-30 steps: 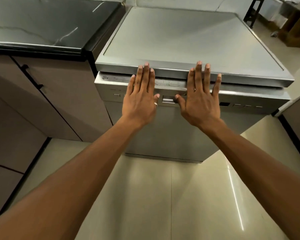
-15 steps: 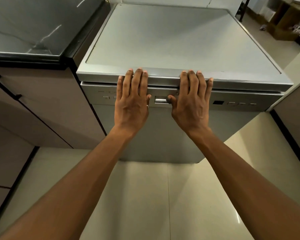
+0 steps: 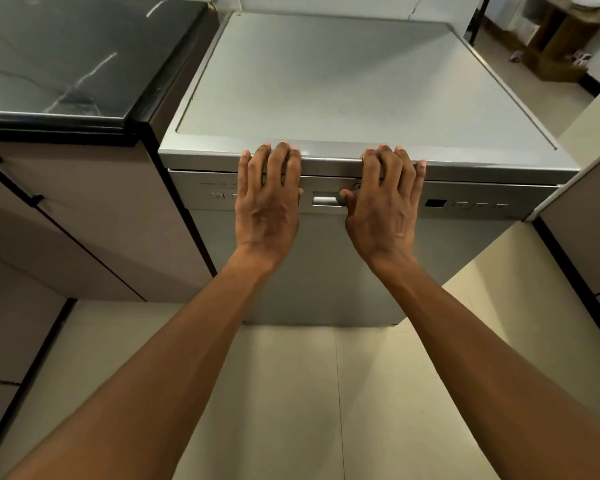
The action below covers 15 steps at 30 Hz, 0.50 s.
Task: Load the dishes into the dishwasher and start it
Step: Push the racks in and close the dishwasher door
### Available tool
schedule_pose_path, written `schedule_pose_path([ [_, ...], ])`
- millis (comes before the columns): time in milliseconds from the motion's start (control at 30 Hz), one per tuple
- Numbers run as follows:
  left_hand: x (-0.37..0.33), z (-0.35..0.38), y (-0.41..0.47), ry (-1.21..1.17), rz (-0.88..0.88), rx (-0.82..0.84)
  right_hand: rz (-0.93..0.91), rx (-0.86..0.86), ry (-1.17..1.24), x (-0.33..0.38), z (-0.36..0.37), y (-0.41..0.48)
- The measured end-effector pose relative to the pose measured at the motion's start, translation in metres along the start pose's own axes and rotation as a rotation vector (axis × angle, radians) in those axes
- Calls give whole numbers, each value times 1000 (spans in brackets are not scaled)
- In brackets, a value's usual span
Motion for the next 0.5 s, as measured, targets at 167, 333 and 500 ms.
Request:
schedule_pose_path([
  [167,2,-14,-2,-64,11,26,33,72,-8,8,-7,1],
  [333,5,-25,-3,-97,46,141,57,167,20,9,-12,-1],
  [500,7,-25,-4,-109,35,158,27,183,-5,11,-10,-3],
])
Point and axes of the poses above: each hand's wrist, its own y-axis towards the middle knuckle, its own z-axis out of the palm, x = y × z, the point moved 4 cm from there along y, towards the middle knuckle, and after that the axes turned 5 degrees about -x, right-handed, at the moved point
